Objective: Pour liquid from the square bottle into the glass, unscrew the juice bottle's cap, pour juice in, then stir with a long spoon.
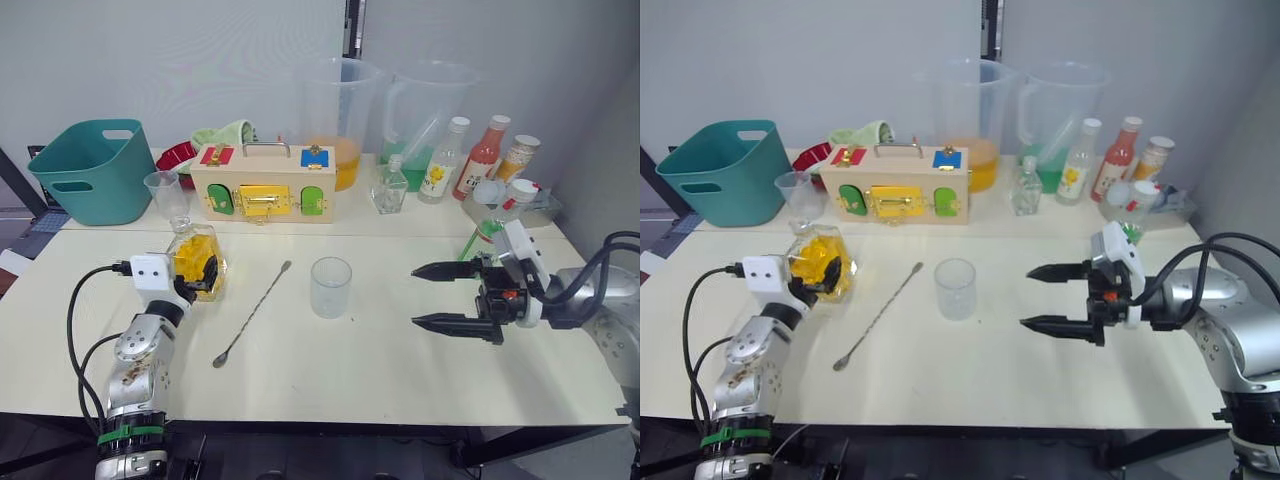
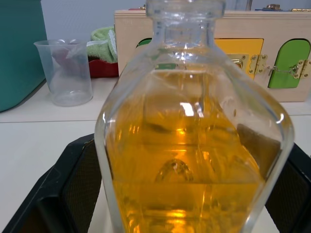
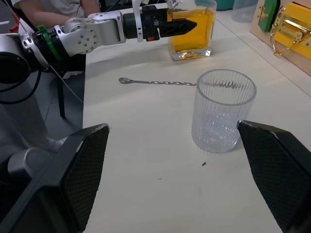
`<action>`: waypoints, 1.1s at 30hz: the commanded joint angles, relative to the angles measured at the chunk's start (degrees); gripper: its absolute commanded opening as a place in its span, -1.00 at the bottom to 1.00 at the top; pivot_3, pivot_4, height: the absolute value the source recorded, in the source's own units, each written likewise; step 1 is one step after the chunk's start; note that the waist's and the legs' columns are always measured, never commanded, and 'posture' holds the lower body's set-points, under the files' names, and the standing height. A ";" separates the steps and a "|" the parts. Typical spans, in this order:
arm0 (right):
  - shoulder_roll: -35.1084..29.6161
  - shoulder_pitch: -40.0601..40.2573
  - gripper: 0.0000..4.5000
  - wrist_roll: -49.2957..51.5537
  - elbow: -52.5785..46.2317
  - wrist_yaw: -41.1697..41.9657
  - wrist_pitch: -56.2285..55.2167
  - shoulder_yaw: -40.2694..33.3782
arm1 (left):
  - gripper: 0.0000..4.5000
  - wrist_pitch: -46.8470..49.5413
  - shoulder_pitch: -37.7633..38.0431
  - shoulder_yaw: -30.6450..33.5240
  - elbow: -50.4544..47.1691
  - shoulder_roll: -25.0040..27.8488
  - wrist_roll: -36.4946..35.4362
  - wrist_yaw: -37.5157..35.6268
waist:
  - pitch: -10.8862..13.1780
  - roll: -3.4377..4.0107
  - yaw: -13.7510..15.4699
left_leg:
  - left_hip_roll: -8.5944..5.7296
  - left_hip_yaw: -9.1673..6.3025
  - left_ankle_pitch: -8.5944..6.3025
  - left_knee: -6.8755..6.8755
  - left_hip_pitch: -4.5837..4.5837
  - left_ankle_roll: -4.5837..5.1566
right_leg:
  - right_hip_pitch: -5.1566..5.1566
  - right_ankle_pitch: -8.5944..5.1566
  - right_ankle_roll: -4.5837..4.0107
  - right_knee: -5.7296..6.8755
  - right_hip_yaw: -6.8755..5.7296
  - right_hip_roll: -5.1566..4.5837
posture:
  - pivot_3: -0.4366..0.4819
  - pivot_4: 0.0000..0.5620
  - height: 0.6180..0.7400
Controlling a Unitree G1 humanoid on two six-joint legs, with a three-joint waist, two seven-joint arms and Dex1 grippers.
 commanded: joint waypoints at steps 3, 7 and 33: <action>-0.80 0.57 1.00 0.01 -2.03 -0.62 -0.96 -1.84 | 0.47 0.02 -1.76 -0.25 -1.18 1.98 -0.35 -0.65 | 0.00 0.00 0.02 | 0.00 0.00 0.00 0.00 0.01 0.00 | 0.00 0.00 0.00 0.00 0.00 0.00 | -0.05 -0.47 1.00; -0.51 0.57 1.00 -0.05 -1.93 -0.87 -1.18 -1.66 | 0.24 0.25 -1.86 -0.67 -1.44 2.21 -0.33 -0.83 | 0.00 0.00 0.03 | 0.00 -0.01 0.00 0.00 0.01 0.00 | 0.01 0.00 0.00 0.01 0.00 0.00 | -0.05 -0.47 1.00; 0.27 0.51 1.00 0.24 -1.64 0.03 -0.55 -1.39 | 0.24 13.77 4.53 -5.55 -25.21 16.90 -23.29 -35.55 | 0.16 -0.30 -0.57 | -0.01 -0.03 0.04 0.29 -0.87 -0.03 | -0.94 0.12 0.01 0.76 -0.02 0.03 | -0.05 -0.47 1.00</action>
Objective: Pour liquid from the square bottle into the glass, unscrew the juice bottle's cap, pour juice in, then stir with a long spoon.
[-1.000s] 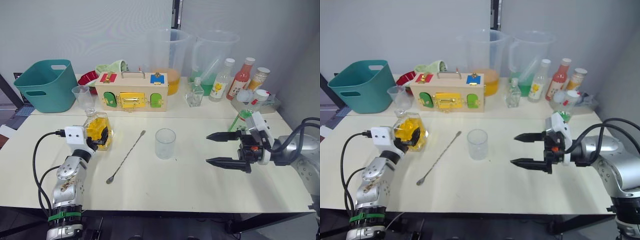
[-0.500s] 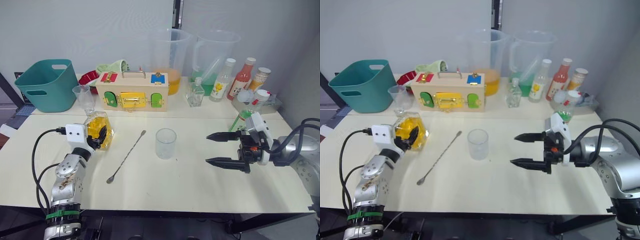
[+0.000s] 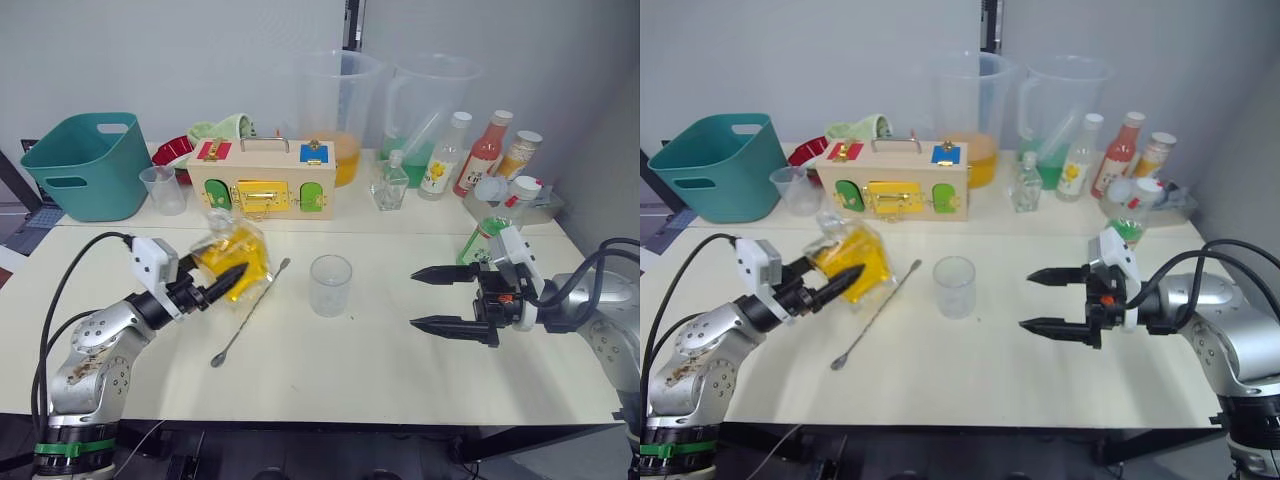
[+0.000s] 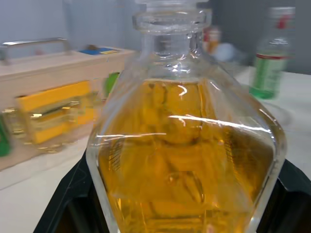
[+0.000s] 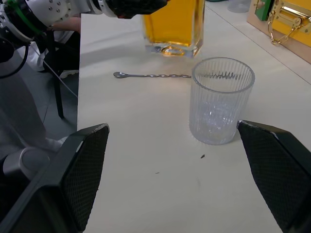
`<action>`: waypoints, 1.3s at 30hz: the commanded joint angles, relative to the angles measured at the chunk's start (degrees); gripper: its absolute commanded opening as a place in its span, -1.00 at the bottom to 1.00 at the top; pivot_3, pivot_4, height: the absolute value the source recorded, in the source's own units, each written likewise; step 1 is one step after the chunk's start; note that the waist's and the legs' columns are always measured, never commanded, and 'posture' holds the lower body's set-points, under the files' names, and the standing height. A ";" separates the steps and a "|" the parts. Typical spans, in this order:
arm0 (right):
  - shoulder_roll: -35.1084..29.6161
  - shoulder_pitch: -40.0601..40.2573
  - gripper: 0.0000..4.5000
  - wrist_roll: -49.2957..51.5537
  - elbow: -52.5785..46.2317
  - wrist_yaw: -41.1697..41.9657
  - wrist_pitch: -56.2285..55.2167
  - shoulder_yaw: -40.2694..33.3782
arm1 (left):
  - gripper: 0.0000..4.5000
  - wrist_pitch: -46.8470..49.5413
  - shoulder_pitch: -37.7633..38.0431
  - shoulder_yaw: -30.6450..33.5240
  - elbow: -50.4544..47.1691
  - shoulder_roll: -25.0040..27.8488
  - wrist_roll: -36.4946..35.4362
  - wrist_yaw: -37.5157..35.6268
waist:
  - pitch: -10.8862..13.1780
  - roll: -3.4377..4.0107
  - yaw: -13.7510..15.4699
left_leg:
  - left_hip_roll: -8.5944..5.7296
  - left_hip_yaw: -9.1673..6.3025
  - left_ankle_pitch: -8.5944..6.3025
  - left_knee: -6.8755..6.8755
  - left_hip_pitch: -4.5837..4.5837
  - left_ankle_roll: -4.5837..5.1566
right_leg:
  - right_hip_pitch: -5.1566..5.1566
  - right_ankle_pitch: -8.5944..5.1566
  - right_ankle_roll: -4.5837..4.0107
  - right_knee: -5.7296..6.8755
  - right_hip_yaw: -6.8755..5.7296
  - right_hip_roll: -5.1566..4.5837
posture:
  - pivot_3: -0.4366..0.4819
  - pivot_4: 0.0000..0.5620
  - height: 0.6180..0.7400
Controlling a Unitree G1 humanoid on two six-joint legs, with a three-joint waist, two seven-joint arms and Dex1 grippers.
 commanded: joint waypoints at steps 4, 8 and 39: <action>-1.43 2.15 1.00 1.24 -3.04 -0.73 0.37 -3.21 | 0.24 2.11 -2.98 -4.72 -4.35 0.99 -3.42 -8.28 | 0.00 0.00 -0.20 | 0.02 0.00 0.01 0.01 0.01 0.00 | -0.02 0.00 0.00 0.01 0.00 0.05 | -0.05 -0.47 1.00; -2.44 4.78 1.00 1.83 -4.75 -1.76 0.91 -5.46 | 0.24 0.82 -6.00 -9.69 -2.97 -1.03 -1.05 -10.89 | 0.00 0.00 -0.13 | 0.00 0.01 0.00 0.07 0.00 0.01 | 0.02 0.00 0.00 0.04 0.01 0.04 | -0.05 -0.47 1.00; -3.15 16.49 1.00 9.14 -15.91 -12.03 6.19 -15.43 | 0.99 -1.93 -12.71 -17.70 9.12 -3.02 6.12 -23.01 | -0.02 0.02 -0.73 | 0.02 0.00 -0.05 0.58 0.08 0.12 | 0.21 0.00 0.01 0.10 0.04 0.11 | -0.05 -0.47 1.00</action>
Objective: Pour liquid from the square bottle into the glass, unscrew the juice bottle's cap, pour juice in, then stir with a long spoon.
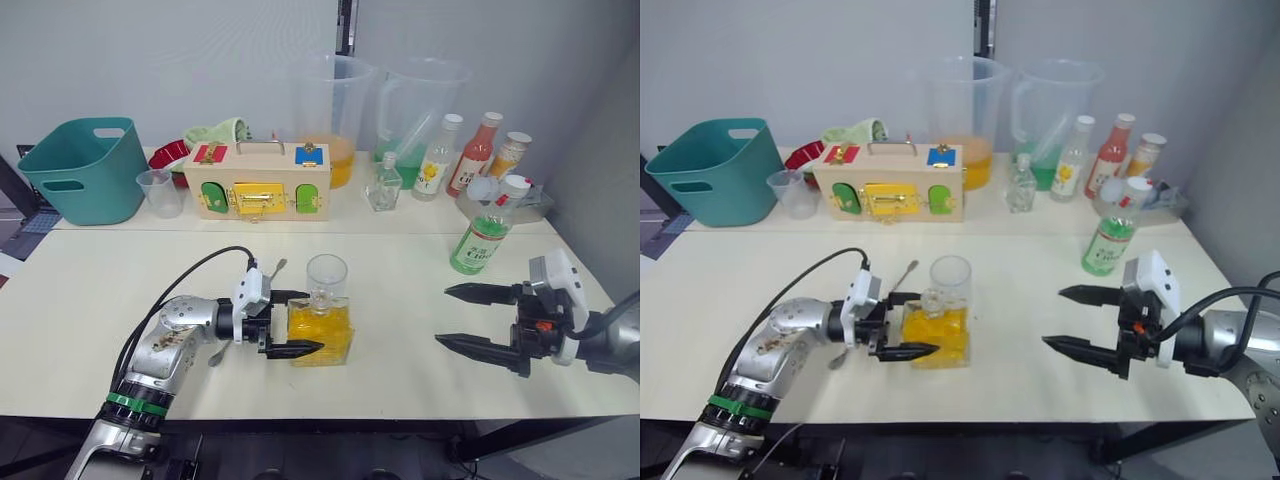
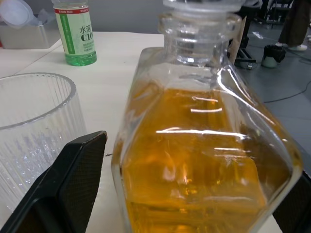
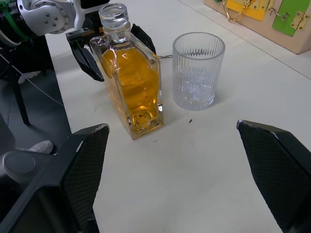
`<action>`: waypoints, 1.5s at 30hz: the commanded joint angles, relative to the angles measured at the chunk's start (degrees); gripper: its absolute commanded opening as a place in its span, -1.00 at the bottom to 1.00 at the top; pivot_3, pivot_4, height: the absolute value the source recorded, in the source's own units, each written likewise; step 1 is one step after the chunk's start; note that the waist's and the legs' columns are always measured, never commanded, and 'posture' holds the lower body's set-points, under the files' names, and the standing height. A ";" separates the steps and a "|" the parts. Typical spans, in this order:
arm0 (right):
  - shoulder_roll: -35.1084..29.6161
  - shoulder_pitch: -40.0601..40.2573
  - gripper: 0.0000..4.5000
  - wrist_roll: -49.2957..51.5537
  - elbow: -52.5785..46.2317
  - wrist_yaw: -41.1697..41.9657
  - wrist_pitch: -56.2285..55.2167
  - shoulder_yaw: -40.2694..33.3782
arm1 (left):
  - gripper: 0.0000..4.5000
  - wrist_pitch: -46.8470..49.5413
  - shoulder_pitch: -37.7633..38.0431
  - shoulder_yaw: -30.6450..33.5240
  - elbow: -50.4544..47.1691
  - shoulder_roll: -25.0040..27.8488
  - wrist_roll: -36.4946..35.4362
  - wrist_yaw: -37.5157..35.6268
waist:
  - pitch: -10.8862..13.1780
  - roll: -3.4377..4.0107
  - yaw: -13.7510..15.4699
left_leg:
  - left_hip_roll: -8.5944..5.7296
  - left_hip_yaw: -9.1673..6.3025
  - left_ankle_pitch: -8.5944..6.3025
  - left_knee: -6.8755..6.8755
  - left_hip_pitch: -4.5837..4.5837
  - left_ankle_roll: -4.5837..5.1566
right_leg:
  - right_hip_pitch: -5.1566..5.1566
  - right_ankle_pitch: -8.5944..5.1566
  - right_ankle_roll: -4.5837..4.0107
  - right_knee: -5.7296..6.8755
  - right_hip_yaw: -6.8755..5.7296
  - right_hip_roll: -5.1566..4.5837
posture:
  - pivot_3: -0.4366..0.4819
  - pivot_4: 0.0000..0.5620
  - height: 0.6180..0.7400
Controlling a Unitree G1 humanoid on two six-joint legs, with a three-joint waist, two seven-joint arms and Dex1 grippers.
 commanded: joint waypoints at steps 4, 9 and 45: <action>0.33 -1.60 1.00 2.20 -1.47 -1.39 0.09 0.65 | 0.99 3.70 -0.26 1.44 -6.54 1.61 -1.20 1.58 | 0.00 0.00 0.01 | -0.01 -0.01 0.00 0.00 0.00 0.00 | 0.01 0.00 0.00 0.00 0.00 0.00 | -0.05 -0.47 1.00; 0.10 -2.18 1.00 2.77 -1.27 -1.54 0.31 1.65 | 0.99 1.77 0.54 -0.19 -7.43 2.17 2.17 2.51 | -0.01 0.01 0.00 | 0.00 0.00 0.00 0.00 0.01 0.01 | 0.01 0.00 0.00 -0.01 0.00 0.00 | -0.05 -0.47 1.00; 18.67 -33.71 1.00 -8.18 0.30 -11.16 4.08 33.60 | 0.24 4.59 -0.27 -1.26 -11.41 1.63 2.60 5.29 | -0.01 0.03 -0.26 | -0.03 -0.04 0.01 0.01 -0.05 -0.02 | -0.18 0.00 -0.01 0.15 0.00 0.00 | -0.05 -0.47 1.00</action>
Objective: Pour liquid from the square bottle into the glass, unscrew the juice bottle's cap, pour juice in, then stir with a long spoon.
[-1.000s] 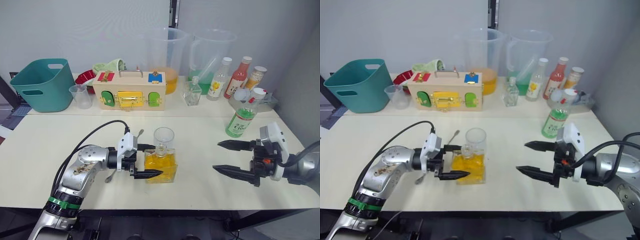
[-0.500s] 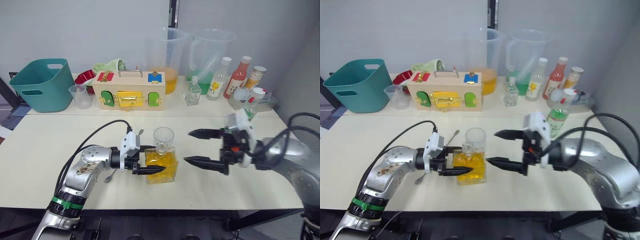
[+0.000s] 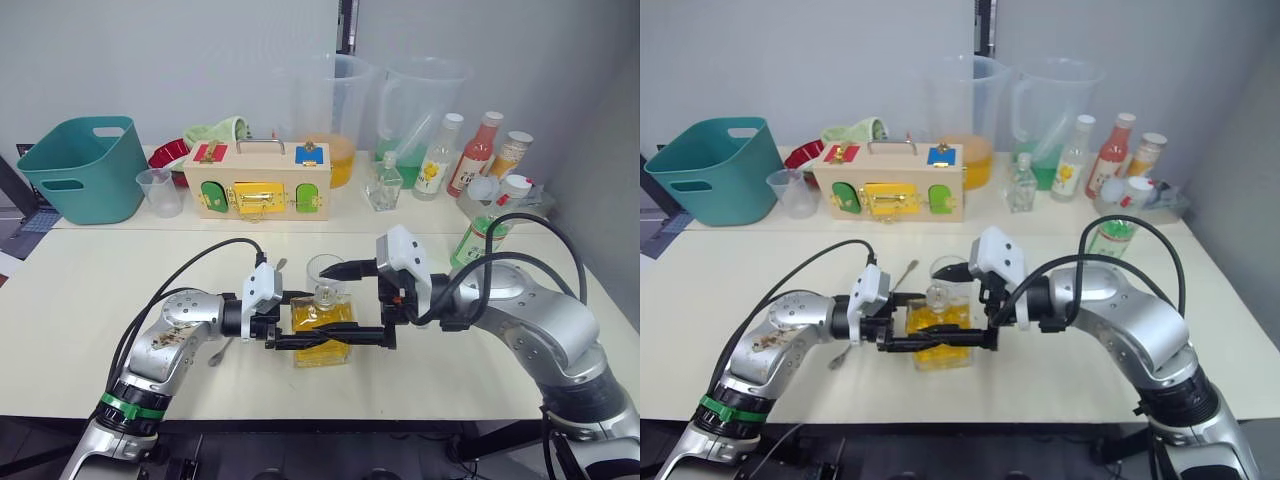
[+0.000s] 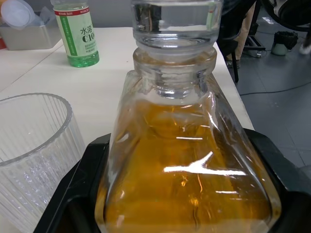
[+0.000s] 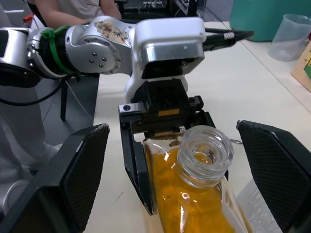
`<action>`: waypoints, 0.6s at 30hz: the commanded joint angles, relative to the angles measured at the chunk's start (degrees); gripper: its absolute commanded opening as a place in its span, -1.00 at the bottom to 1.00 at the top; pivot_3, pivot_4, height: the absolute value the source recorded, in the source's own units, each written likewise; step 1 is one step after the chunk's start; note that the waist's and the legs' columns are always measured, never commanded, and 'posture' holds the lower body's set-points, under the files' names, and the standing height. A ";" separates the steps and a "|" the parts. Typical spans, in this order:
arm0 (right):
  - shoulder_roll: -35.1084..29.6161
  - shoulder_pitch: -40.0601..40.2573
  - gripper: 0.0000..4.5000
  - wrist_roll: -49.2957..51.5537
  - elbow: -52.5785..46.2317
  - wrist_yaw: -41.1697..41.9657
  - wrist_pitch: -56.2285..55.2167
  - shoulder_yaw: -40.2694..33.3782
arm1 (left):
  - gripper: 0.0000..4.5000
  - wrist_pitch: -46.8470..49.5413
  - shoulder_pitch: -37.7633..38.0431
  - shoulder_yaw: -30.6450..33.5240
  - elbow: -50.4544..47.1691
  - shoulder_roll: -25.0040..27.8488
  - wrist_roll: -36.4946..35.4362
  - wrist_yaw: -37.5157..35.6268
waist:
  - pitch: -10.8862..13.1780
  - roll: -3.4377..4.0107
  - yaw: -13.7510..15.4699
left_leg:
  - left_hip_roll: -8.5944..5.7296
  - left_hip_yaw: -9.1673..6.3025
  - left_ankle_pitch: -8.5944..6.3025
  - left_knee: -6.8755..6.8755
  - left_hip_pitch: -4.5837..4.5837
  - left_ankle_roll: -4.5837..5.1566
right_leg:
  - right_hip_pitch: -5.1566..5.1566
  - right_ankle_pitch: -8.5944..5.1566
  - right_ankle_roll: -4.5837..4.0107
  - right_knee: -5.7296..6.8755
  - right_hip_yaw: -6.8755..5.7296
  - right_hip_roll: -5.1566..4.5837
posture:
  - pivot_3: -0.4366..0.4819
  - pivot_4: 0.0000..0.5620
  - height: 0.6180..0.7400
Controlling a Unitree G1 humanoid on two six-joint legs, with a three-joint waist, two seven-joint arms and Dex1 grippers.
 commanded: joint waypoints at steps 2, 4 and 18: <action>1.62 -1.58 0.88 -0.91 0.48 -0.57 0.19 0.28 | 0.24 -0.88 -0.26 -0.07 -2.88 0.38 0.30 0.33 | 0.00 0.01 0.01 | 0.00 0.00 0.00 -0.01 0.00 0.00 | -0.02 0.00 0.00 0.01 0.00 0.00 | -0.05 -0.47 1.00; 2.19 -1.72 0.61 -1.09 1.30 -0.95 0.82 0.26 | 0.24 -1.04 -0.26 -0.14 -2.86 0.37 0.56 0.45 | 0.00 0.01 -0.01 | -0.02 -0.01 0.00 0.00 0.00 0.00 | -0.01 0.00 0.00 0.01 0.00 -0.01 | -0.05 -0.47 1.00; 2.74 -1.36 -0.53 -2.34 1.76 -1.04 1.51 0.36 | 0.24 -1.93 0.35 -0.06 -2.70 0.49 1.51 0.58 | -0.01 0.01 0.02 | -0.01 -0.01 0.00 -0.01 0.00 0.00 | 0.00 0.00 0.00 0.00 -0.01 -0.01 | -0.05 -0.47 1.00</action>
